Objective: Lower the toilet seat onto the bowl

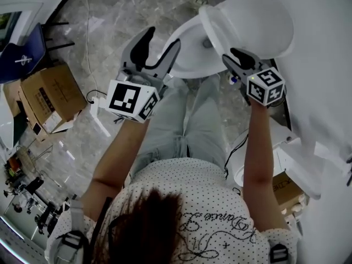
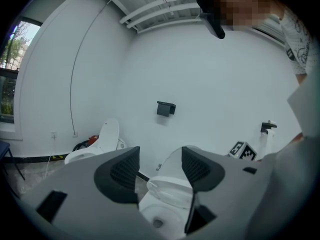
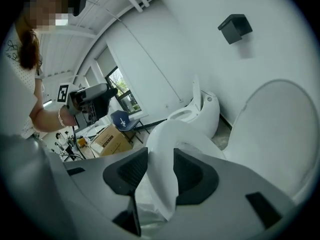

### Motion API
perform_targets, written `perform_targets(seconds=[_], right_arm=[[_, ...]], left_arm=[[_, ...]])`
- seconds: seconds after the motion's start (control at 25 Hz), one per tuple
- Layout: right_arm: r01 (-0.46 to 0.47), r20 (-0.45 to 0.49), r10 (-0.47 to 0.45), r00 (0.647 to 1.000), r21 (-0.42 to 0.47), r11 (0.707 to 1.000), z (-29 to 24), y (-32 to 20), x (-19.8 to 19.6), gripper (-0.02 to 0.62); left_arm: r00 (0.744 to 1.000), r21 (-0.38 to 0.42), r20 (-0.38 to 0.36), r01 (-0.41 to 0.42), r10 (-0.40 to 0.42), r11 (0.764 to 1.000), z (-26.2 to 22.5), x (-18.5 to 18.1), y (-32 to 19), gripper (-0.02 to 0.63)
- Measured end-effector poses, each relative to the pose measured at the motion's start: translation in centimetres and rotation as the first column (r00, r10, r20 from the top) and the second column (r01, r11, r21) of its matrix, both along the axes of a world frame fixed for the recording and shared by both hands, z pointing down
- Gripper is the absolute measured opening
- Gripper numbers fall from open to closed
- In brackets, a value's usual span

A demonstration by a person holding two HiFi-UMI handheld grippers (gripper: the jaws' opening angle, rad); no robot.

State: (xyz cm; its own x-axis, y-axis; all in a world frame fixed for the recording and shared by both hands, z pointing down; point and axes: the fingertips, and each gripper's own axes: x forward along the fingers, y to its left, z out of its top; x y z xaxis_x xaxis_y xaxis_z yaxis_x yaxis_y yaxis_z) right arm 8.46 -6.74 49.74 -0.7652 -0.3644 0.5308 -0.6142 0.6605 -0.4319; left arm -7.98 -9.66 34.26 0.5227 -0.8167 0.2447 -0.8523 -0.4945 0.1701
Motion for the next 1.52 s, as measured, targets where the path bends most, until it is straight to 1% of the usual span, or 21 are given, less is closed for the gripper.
perform_targets(seconds=[0.12,0.28,0.52,0.64,0.84,0.96,1.2,1.4,1.52], right_arm=[[0.021,-0.019,-0.021,1.000,-0.008,1.000,1.4,1.5,-2.5,0.175],[0.031,-0.051,-0.030,0.998,0.009,0.999,3.0,3.3,-5.7,0.170],[0.028,-0.038,-0.030,0.999,-0.050,0.998,5.9,5.4,-9.1,0.164],[0.041,-0.035,-0.043,0.998,-0.049,0.998,7.3,6.3,-10.6,0.165],[0.045,-0.019,-0.047,0.999,-0.070,0.996,9.4,7.5,-12.0,0.166],[0.059,-0.032,-0.062,0.998,-0.074,0.995,10.7,7.9,-12.7,0.167],[0.074,-0.053,-0.077,0.996,-0.064,0.995,13.1,9.0,-14.7,0.167],[0.093,-0.076,-0.098,0.992,-0.063,0.994,15.5,9.9,-16.0,0.166],[0.114,-0.077,-0.120,0.990,-0.082,0.990,17.5,10.6,-16.9,0.163]], left_arm=[[1.000,0.006,0.005,-0.006,0.006,1.000,0.1,-2.1,0.3,0.249],[1.000,-0.009,0.001,-0.008,0.008,1.000,1.3,-5.0,0.8,0.247],[1.000,-0.055,-0.005,-0.014,0.014,0.998,4.5,-7.7,1.5,0.245],[1.000,-0.067,-0.005,-0.014,0.013,0.998,6.1,-8.7,1.6,0.245],[1.000,-0.087,-0.013,0.003,-0.004,0.996,8.6,-9.8,1.5,0.245],[1.000,-0.098,-0.026,0.012,-0.015,0.995,9.7,-10.3,1.3,0.245],[0.998,-0.121,-0.022,0.060,-0.063,0.991,12.6,-13.0,1.6,0.245],[0.996,-0.135,-0.022,0.079,-0.083,0.988,14.9,-13.8,2.0,0.245],[0.996,-0.141,-0.019,0.081,-0.084,0.987,16.4,-13.8,2.4,0.245]])
